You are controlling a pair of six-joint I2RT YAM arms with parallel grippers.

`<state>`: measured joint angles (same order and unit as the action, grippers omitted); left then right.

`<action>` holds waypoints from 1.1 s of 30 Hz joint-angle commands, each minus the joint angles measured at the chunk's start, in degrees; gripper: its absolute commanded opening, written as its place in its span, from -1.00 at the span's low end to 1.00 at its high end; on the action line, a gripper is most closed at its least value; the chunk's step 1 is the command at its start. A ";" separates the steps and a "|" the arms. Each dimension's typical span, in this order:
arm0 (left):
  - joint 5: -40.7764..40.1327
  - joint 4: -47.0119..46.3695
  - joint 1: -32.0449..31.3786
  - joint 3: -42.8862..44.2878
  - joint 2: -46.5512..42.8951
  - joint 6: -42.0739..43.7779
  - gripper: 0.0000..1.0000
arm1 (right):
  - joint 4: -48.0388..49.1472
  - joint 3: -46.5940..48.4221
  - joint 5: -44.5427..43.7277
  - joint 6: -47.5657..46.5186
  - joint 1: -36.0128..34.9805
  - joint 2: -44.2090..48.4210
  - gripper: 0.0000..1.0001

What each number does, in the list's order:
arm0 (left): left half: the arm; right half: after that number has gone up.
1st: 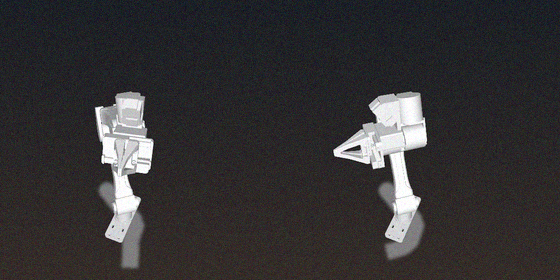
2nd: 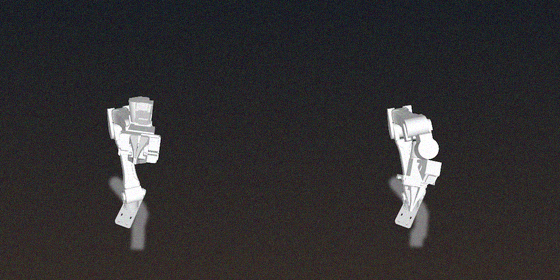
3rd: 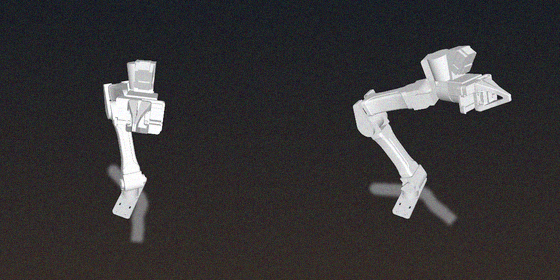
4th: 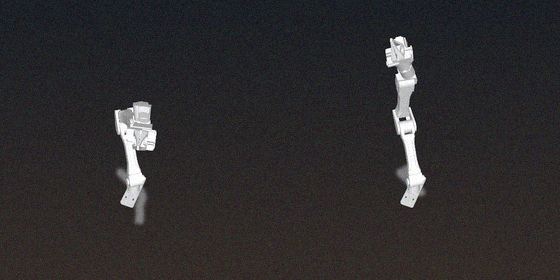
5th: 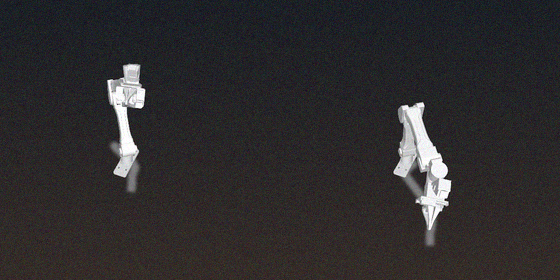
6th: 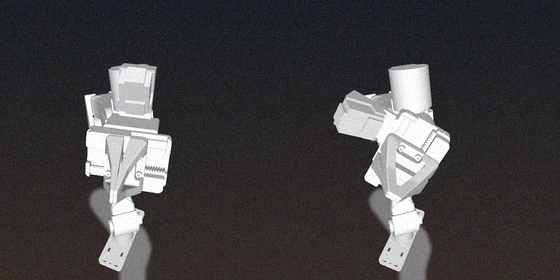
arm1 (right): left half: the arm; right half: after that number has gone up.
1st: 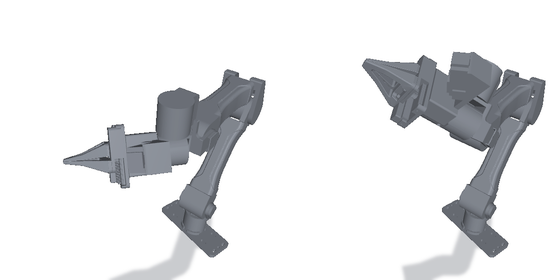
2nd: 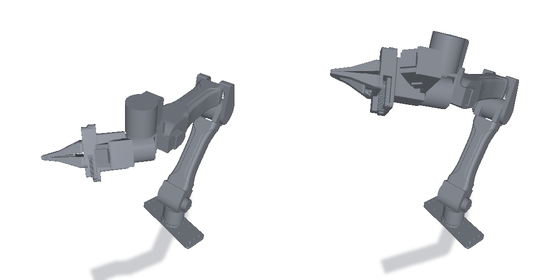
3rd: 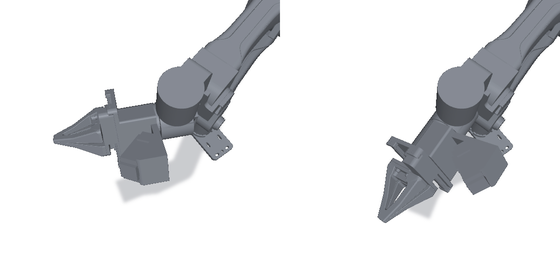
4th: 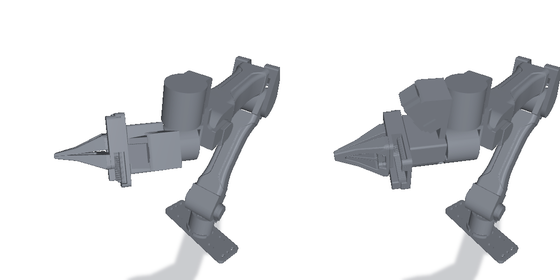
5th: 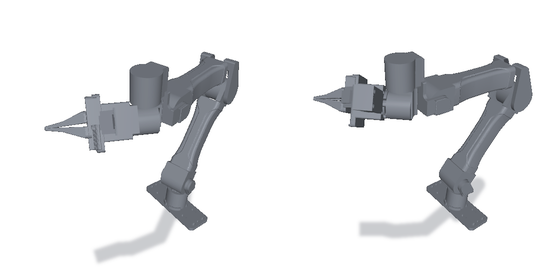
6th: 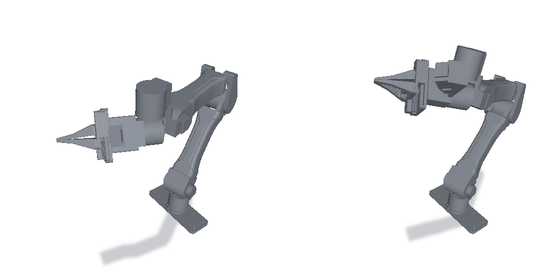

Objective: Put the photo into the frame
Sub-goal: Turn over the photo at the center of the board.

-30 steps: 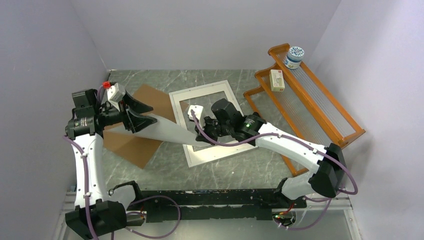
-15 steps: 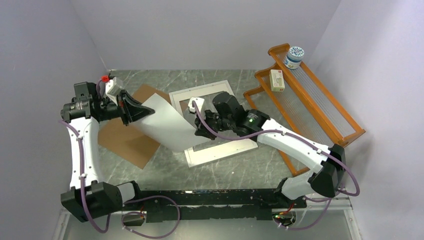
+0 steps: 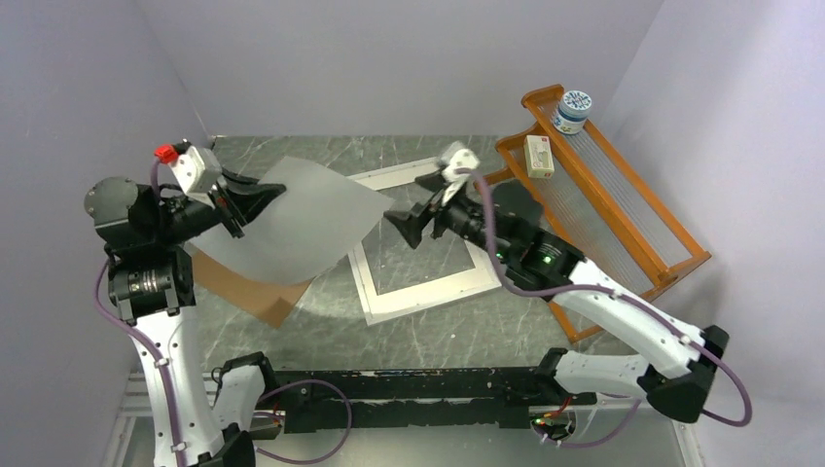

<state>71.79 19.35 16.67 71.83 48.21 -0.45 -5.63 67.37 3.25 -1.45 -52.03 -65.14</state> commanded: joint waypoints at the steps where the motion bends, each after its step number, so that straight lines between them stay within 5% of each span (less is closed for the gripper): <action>1: -6.14 -10.86 -0.13 4.34 1.88 -10.74 -0.95 | 15.86 -1.04 -8.91 6.13 0.09 5.52 0.82; 6: -10.27 -26.20 -0.12 3.83 0.09 -22.54 -0.95 | 24.39 -6.85 -11.58 15.00 0.11 9.63 0.84; 15: -13.81 -39.79 -0.11 8.90 -0.25 -39.81 -0.95 | 29.38 -9.70 -8.88 26.44 0.09 7.22 0.98; 25: -25.01 -28.37 -0.13 16.71 1.45 -54.29 -0.95 | 39.11 -10.66 2.96 33.24 0.09 3.97 0.98; 33: -26.65 -38.67 -0.09 16.74 2.79 -67.50 -0.95 | 50.30 -10.77 19.57 39.08 0.26 1.27 0.96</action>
<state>48.01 -14.46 16.67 87.96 50.41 -59.86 34.04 56.31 12.56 33.01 -51.92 -63.16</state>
